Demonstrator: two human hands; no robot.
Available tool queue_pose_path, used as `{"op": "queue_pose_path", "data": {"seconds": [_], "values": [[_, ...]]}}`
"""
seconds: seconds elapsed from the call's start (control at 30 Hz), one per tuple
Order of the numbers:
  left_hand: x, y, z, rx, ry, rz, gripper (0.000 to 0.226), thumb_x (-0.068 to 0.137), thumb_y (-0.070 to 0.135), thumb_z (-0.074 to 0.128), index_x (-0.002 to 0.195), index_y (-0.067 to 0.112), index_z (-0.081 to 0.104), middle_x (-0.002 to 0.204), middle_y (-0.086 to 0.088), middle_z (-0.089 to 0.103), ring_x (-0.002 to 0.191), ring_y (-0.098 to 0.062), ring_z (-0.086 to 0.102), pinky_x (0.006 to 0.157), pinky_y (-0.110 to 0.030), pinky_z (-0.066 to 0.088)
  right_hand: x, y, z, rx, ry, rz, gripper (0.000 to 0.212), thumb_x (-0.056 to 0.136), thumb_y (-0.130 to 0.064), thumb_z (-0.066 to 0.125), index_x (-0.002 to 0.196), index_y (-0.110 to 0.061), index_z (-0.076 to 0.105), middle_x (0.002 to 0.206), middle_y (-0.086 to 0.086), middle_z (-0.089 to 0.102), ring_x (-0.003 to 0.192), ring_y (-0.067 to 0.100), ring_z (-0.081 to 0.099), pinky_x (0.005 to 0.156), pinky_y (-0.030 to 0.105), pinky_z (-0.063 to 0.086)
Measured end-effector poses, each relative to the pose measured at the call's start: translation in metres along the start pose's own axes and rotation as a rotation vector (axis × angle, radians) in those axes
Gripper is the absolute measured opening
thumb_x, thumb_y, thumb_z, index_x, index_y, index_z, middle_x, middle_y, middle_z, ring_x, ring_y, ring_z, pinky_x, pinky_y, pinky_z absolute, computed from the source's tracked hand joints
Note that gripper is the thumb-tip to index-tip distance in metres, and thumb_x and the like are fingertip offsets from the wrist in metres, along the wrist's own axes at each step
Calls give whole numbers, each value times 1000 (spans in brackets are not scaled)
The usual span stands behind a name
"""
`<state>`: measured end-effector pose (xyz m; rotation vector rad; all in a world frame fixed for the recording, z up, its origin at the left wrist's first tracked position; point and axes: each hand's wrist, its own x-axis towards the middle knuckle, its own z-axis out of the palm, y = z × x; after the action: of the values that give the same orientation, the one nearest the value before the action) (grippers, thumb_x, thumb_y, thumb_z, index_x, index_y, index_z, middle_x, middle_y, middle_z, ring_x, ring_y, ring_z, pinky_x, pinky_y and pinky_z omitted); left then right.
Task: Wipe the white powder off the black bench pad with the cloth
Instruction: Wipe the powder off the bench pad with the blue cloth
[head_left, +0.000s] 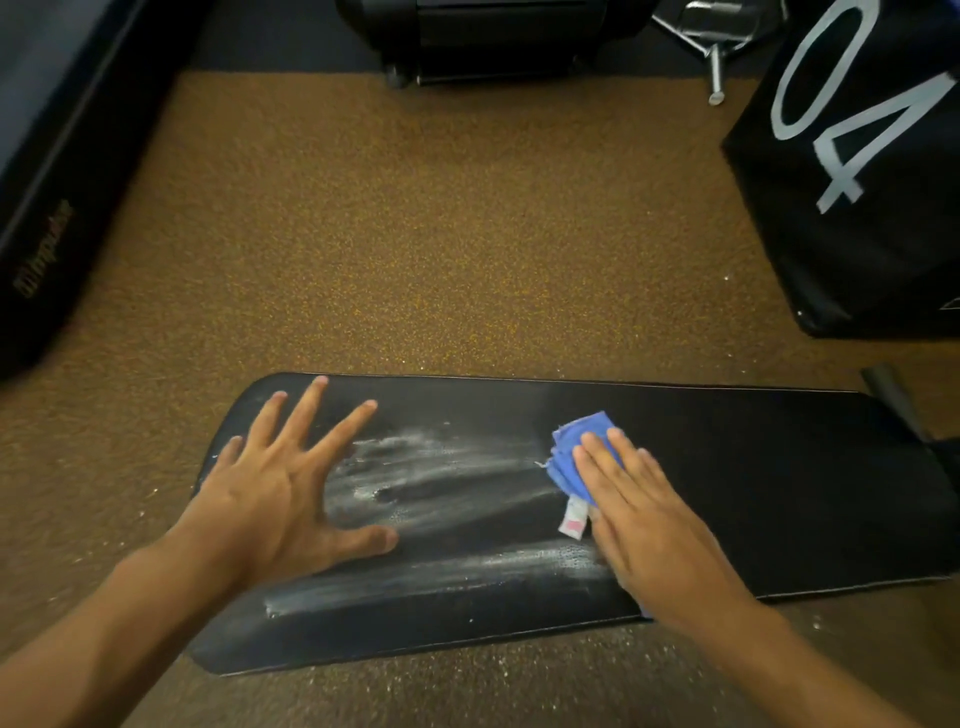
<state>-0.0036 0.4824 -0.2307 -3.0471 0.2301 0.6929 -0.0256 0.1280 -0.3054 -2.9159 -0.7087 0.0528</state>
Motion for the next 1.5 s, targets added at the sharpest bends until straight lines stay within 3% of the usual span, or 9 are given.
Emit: {"op": "queue_pose_path", "data": {"seconds": [0.2, 0.43, 0.6, 0.7, 0.93, 1.13, 1.33, 1.4, 1.5], "values": [[-13, -23, 26, -23, -80, -16, 125, 46, 108, 35, 143, 61, -28, 163, 4, -34, 154, -31, -16, 122, -58, 24, 57, 20, 3, 111, 84, 340, 59, 97, -29, 27, 148, -1, 39, 156, 16, 38, 149, 37, 22, 119, 51, 24], [-11, -23, 31, -75, -27, -22, 124, 46, 105, 40, 146, 62, -20, 166, 5, -25, 155, -30, -12, 120, -58, 28, 28, -29, 1, 55, -2, -33, 55, 102, -25, 36, 153, -7, 33, 162, 7, 28, 153, 27, 13, 122, 44, 17], [-12, -22, 31, -20, -60, -30, 125, 50, 104, 38, 145, 58, -28, 164, 4, -31, 154, -31, -15, 120, -56, 27, 32, 26, -1, 98, 46, 257, 55, 99, -25, 35, 150, -4, 37, 158, 13, 36, 151, 32, 19, 120, 45, 20], [-10, -22, 34, -42, -35, -21, 125, 47, 105, 38, 147, 59, -22, 165, 5, -27, 154, -31, -12, 119, -58, 28, 70, 11, 3, 122, 95, 345, 56, 96, -22, 36, 147, 1, 40, 155, 19, 40, 148, 40, 23, 118, 53, 25], [-10, -25, 35, -77, -7, -16, 124, 47, 106, 39, 147, 61, -18, 166, 4, -25, 154, -33, -11, 119, -61, 27, 18, -20, -1, 9, -9, -102, 55, 101, -25, 36, 152, -6, 36, 160, 10, 33, 151, 30, 19, 119, 45, 20], [-11, -22, 35, -67, -21, -22, 124, 49, 104, 42, 148, 60, -19, 166, 5, -24, 154, -32, -12, 118, -60, 28, 76, -18, 7, 110, 63, 308, 56, 99, -22, 31, 151, -3, 34, 159, 15, 33, 151, 37, 15, 121, 51, 18], [-11, -22, 31, -33, -61, -29, 125, 48, 105, 36, 145, 59, -27, 163, 5, -32, 154, -32, -15, 120, -57, 26, 31, -39, 3, -5, -36, -83, 56, 100, -25, 37, 153, -7, 34, 161, 10, 31, 152, 30, 17, 121, 45, 18], [-10, -22, 31, -31, -68, -29, 125, 48, 104, 37, 145, 58, -28, 163, 5, -32, 154, -32, -16, 120, -58, 26, 23, -10, 1, -14, -22, -50, 57, 98, -28, 34, 152, -7, 36, 159, 11, 35, 151, 30, 19, 119, 45, 17], [-10, -21, 33, -33, -77, -32, 126, 48, 104, 37, 146, 58, -27, 163, 5, -32, 154, -32, -16, 121, -57, 25, 54, 13, 1, 52, 22, 223, 57, 99, -26, 29, 151, -3, 35, 158, 15, 35, 151, 35, 18, 120, 47, 18]]}}
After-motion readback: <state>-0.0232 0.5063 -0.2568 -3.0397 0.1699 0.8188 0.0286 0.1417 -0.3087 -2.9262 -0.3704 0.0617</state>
